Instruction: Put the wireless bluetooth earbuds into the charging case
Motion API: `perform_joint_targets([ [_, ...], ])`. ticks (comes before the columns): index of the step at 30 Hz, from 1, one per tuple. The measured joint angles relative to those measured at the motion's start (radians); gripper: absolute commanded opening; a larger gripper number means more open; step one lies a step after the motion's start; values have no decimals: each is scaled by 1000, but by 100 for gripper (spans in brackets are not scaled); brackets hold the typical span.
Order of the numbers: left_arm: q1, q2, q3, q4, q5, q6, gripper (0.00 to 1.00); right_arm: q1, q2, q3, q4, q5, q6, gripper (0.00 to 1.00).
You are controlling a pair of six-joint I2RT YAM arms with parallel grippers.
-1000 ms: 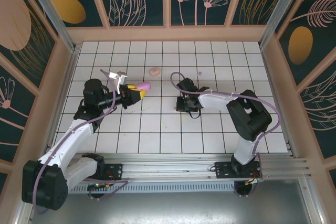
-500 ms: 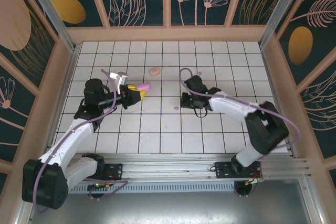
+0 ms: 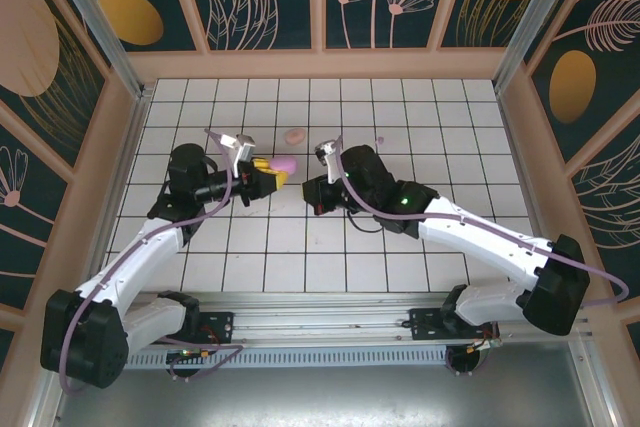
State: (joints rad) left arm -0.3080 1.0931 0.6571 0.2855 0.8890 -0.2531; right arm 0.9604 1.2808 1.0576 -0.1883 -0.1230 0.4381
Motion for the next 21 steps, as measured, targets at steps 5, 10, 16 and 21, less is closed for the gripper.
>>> perform_joint_targets([
  [5, -14, 0, 0, 2, 0, 25, 10, 12, 2, 31, 12, -2, -23, 0],
  [10, -21, -1, 0, 2, -1, 41, 10, 12, 31, 80, 26, 3, -48, 0],
  [16, -25, -21, -13, 2, -19, 50, 10, 7, 63, 119, 28, 8, -66, 0],
  [21, -25, -27, -25, -1, -42, 51, 10, -15, 80, 131, 32, -10, -66, 0],
])
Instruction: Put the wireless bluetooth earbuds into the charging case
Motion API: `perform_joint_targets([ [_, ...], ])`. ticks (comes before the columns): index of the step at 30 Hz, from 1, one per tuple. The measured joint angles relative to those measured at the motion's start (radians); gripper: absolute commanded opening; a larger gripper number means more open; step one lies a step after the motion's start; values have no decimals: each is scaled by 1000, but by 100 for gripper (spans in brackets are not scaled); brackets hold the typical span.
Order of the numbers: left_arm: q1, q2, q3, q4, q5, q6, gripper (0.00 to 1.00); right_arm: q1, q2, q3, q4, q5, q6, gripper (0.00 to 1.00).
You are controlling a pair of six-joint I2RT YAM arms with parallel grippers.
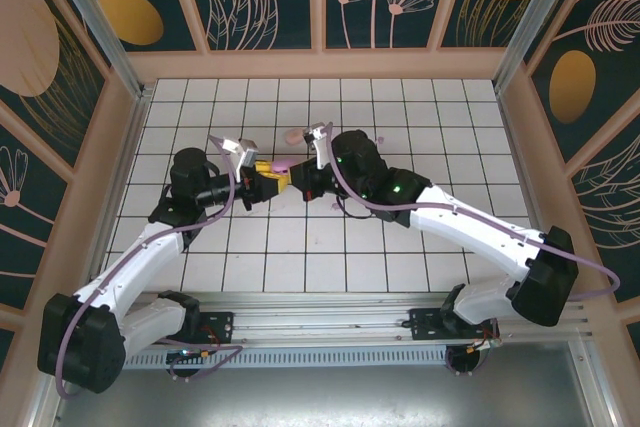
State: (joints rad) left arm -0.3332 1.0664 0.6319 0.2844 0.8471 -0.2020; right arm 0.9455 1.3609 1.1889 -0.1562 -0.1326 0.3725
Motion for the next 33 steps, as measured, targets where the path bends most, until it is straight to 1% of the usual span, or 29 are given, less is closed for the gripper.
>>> perform_joint_targets([
  [7, -2, -8, -14, 13, 6, 0, 9, -56, 14, 19, -8, 2, 27, 0],
  [11, -4, -8, -26, 36, -2, -10, 9, -83, 78, 61, -32, -5, 64, 0],
  [14, -4, 9, -32, 42, -19, -16, 8, -84, 98, 64, -48, -8, 83, 0],
  [18, -4, 29, -32, 64, -26, -25, 7, -86, 87, 58, -65, -8, 102, 0],
  [23, -4, 59, -32, 84, -46, -41, 6, -108, 21, 29, -102, 11, 160, 0],
  [26, -4, 80, -32, 89, -61, -47, 6, -151, -37, -12, -123, 44, 230, 11],
  [28, -4, 90, -32, 95, -74, -51, 6, -192, -79, -63, -133, 63, 288, 17],
  [30, -4, 96, -32, 106, -90, -54, 6, -248, -119, -143, -146, 75, 370, 29],
  [33, -4, 100, -32, 113, -104, -53, 6, -297, -133, -239, -167, 92, 462, 32],
])
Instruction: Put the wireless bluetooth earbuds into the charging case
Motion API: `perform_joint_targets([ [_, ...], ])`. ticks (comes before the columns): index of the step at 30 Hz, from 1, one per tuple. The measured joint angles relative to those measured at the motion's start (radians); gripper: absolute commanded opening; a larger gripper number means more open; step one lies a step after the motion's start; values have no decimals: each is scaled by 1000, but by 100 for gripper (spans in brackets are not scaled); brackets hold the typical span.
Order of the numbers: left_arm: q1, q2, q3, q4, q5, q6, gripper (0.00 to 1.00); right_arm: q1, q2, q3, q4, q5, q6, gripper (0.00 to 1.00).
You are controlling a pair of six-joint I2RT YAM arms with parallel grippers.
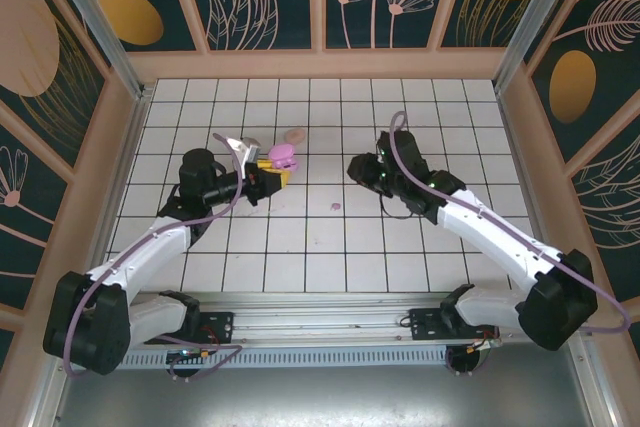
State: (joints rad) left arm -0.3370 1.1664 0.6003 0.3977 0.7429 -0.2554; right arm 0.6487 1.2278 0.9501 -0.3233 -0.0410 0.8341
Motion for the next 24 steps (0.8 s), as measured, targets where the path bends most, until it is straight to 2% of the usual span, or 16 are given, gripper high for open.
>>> perform_joint_targets([
  [4, 0, 10, 7, -6, -24, 10, 6, 9, 47, -62, -25, 22, 111, 33],
  [13, 0, 14, 13, -12, -47, 19, 7, 121, 298, -36, 6, 14, 258, 38],
  [24, 0, -23, 13, -15, -58, 31, 7, 89, 466, 49, 68, -32, 278, 39],
])
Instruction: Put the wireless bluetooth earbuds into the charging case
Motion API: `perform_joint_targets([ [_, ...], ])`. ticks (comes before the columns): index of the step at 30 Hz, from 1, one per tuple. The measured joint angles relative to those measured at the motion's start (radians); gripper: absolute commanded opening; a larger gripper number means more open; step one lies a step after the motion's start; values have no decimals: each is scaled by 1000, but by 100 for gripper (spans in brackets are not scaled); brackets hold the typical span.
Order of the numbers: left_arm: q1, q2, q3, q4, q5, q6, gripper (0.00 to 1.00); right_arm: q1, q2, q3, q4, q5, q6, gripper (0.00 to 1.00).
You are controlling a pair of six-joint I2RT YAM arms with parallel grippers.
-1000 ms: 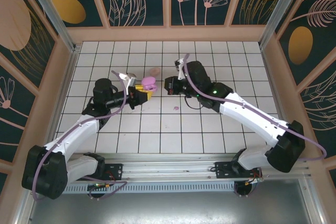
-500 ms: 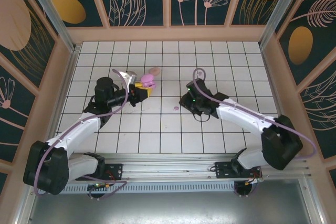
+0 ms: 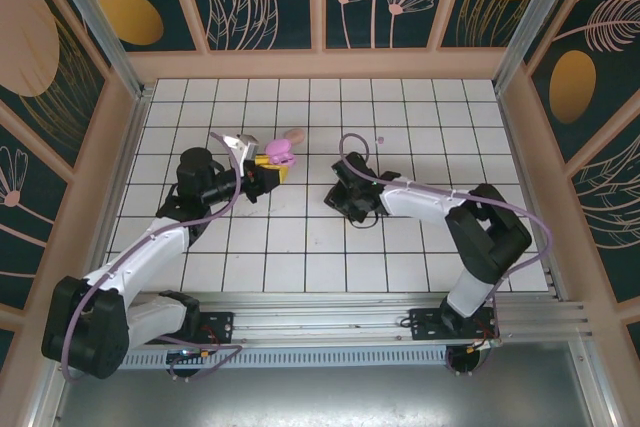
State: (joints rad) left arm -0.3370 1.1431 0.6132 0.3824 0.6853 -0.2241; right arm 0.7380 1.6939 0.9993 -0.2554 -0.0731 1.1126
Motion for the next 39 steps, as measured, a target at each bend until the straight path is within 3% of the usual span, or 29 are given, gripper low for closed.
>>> perform_joint_targets([
  [19, 0, -5, 0, -13, -14, 12, 6, 36, 44, 52, -14, -5, 25, 47],
  [39, 0, -17, 0, -14, -14, 11, 6, 5, 96, 52, -41, 5, 16, 42],
])
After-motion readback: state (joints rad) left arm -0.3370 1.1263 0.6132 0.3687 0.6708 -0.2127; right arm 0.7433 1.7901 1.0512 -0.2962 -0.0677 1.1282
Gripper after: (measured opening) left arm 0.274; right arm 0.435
